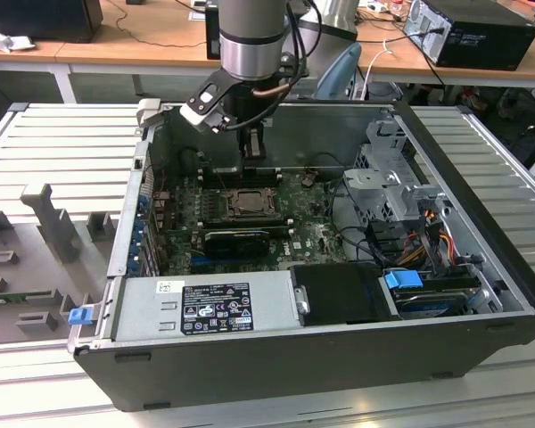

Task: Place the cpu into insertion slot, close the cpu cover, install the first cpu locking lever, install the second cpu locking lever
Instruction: 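Install the first cpu locking lever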

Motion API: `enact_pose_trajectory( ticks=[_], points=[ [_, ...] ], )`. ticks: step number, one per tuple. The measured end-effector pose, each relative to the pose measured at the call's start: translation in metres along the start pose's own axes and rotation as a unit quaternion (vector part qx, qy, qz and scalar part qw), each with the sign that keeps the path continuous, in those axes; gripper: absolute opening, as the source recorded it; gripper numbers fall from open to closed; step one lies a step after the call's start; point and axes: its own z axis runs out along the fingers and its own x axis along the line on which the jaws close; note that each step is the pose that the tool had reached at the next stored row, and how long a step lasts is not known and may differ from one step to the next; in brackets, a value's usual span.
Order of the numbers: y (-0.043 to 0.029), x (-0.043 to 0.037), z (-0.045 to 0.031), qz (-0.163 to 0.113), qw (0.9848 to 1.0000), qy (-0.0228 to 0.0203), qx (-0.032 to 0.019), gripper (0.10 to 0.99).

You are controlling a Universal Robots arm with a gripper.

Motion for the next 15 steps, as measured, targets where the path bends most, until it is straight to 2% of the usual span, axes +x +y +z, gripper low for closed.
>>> enact_pose_trajectory(
  ticks=[3, 8, 11, 15],
  points=[
    [0.0002, 0.0001, -0.0067, -0.005, 1.0000, 0.0002, 0.0000, 0.106],
    [0.0002, 0.0001, -0.0067, -0.055, 0.9985, 0.0011, 0.0006, 0.106],
    [0.0002, 0.0001, -0.0063, -0.066, 0.9978, 0.0014, 0.0008, 0.106],
    [0.0002, 0.0001, -0.0063, -0.088, 0.9961, 0.0019, 0.0010, 0.106]
  ],
)
